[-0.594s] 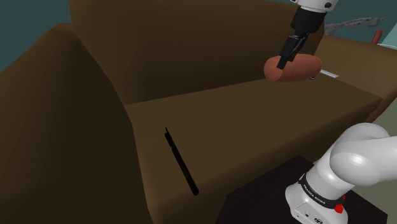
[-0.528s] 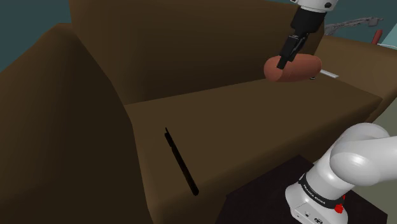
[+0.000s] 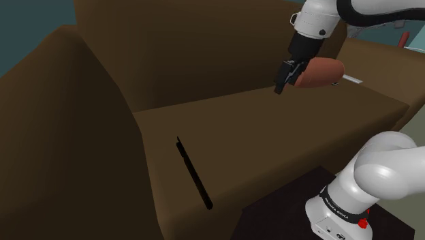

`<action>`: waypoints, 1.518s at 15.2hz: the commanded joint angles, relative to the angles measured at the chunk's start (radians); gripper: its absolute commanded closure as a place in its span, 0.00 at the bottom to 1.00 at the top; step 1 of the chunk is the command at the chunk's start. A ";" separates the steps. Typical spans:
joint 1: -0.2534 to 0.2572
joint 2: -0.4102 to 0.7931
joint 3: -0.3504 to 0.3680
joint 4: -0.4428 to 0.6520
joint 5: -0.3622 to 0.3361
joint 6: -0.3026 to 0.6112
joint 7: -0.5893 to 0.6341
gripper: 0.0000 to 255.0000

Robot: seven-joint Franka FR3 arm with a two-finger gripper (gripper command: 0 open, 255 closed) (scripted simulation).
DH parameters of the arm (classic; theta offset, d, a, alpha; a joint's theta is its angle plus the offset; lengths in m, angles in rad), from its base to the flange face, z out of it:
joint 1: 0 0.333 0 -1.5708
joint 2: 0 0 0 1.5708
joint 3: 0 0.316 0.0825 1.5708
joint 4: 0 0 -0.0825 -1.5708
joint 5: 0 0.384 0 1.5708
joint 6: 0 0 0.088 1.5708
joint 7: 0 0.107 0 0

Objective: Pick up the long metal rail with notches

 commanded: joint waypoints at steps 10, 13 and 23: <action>0.022 0.161 0.250 -0.079 0.139 0.285 0.297 0.00; 0.013 0.240 0.325 -0.070 0.154 0.369 0.381 0.00; -0.101 0.603 0.610 0.060 0.018 0.625 0.743 0.00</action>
